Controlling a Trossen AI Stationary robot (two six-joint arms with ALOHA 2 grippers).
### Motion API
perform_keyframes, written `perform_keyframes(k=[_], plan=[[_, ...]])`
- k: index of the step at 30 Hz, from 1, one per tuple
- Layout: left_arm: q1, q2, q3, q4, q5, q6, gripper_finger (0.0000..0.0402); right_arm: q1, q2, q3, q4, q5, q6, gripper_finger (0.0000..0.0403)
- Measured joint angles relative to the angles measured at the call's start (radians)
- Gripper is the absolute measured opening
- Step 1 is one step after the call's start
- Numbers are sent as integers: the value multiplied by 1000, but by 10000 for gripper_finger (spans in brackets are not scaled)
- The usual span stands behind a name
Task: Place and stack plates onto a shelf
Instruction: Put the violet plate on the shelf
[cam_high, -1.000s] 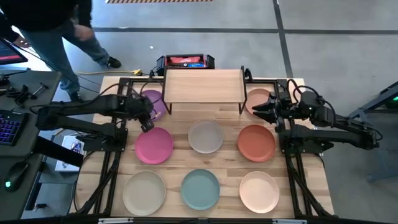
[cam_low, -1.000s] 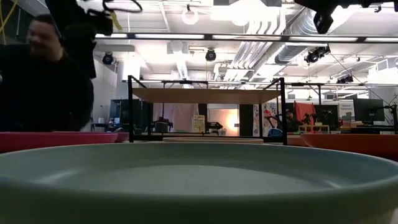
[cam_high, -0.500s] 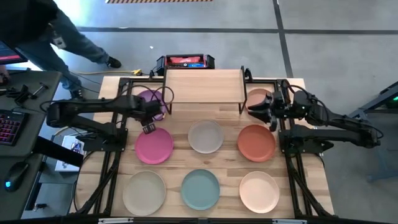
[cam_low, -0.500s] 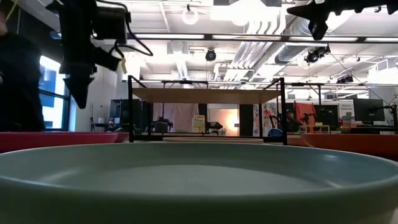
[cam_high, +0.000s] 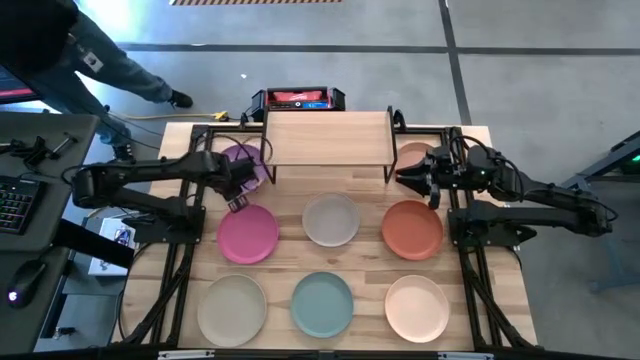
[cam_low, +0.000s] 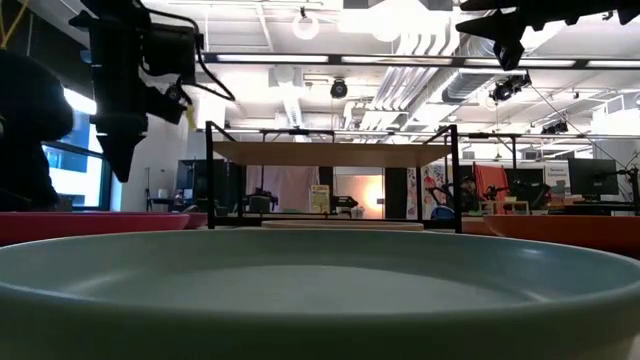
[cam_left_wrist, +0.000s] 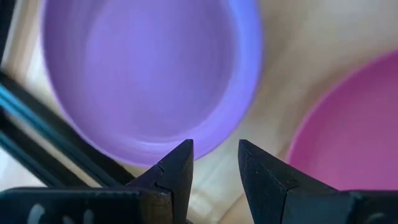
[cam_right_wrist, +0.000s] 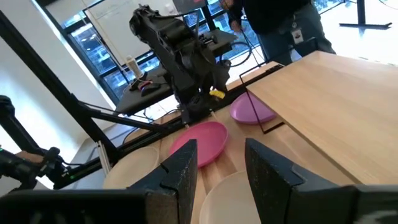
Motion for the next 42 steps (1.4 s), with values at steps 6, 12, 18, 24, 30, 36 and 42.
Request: perform_keyframes(k=[6, 12, 18, 24, 30, 36, 42], plan=[[106, -76, 27, 1, -3, -76, 117, 0, 12, 0, -1, 2, 10, 119], [227, -91, 109, 45, -51, -130, 117, 0, 23, 0, -1, 2, 10, 119], [359, -50, 195, 141, -51, -130, 117, 0, 22, 0, -1, 1, 13, 119], [470, 15, 285, 231, -51, -96, 117, 0, 22, 0, -1, -2, 36, 119], [520, 84, 359, 264, -51, -14, 117, 0, 22, 0, -1, -5, 36, 119], [567, 162, 375, 266, -51, 14, 117, 0, 22, 0, -2, -5, 33, 119], [625, 267, 374, 265, -46, 28, 117, 0, 22, 0, -2, -5, 33, 119]])
